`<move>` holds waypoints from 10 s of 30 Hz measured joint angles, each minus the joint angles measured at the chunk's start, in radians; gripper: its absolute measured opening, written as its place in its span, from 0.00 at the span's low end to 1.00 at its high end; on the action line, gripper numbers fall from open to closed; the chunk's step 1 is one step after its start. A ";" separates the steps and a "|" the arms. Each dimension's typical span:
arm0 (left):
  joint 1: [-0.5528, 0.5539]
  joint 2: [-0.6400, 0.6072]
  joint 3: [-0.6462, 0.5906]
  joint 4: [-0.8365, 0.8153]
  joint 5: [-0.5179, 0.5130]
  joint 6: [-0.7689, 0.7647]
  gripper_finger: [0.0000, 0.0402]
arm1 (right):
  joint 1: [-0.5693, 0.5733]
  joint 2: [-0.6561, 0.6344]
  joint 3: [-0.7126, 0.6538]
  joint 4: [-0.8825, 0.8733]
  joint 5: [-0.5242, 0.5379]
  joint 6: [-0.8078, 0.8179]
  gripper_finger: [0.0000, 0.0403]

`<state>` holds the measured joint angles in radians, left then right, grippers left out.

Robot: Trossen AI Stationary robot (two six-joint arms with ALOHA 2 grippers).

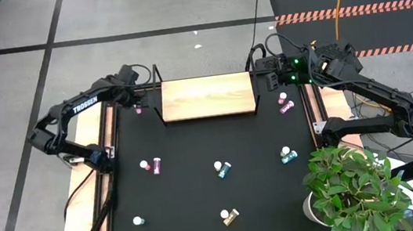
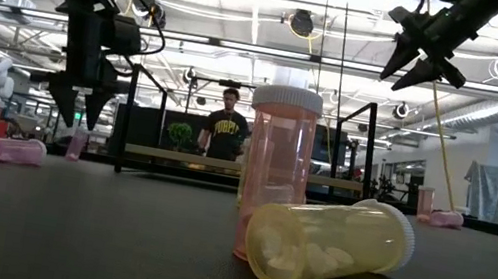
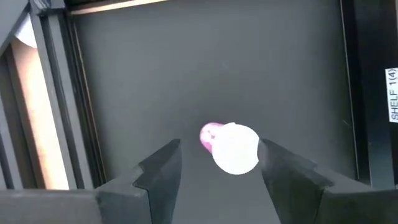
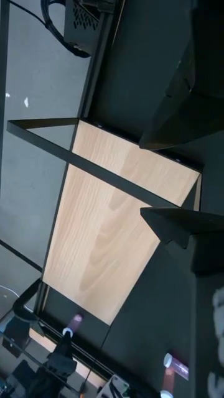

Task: Pick and place medicine bottles onto shelf by color
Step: Put the top left pink pill bottle on the shelf

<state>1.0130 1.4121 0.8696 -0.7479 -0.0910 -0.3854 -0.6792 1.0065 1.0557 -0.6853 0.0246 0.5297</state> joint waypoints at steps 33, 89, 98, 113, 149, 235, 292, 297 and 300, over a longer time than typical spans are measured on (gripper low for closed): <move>0.060 -0.024 0.025 -0.032 0.101 0.321 0.53 | 0.000 0.000 0.000 0.000 -0.004 -0.002 0.39; 0.058 -0.017 -0.070 0.072 0.101 0.453 0.28 | 0.000 -0.001 0.000 0.023 -0.053 0.062 0.39; 0.058 -0.016 0.070 -0.113 0.088 0.425 0.35 | 0.000 -0.001 0.000 0.023 -0.055 0.061 0.39; -0.056 0.025 0.779 -0.353 -0.017 0.442 0.31 | 0.000 -0.001 0.000 0.015 -0.055 0.000 0.39; -0.216 0.717 1.129 -0.454 0.084 0.693 0.31 | 0.000 -0.001 0.000 -0.053 -0.023 -0.071 0.39; -0.283 0.696 0.891 -0.479 -0.071 0.988 0.52 | 0.047 0.000 -0.001 0.045 -0.052 -0.085 0.39; -0.359 0.551 1.440 -0.258 0.629 0.213 0.29 | 0.416 -0.082 -0.116 0.723 0.085 -0.363 0.54; -0.409 0.534 1.441 -0.113 0.661 -0.030 0.29 | 0.514 -0.029 -0.169 0.912 0.184 -0.771 0.58; -0.433 0.540 1.440 -0.070 0.717 -0.232 0.29 | 0.565 0.016 -0.170 0.928 0.194 -1.188 0.60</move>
<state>0.5796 1.9520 2.3093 -0.8182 0.6261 -0.6169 -0.1147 1.0224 0.8856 0.2431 0.2189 -0.6580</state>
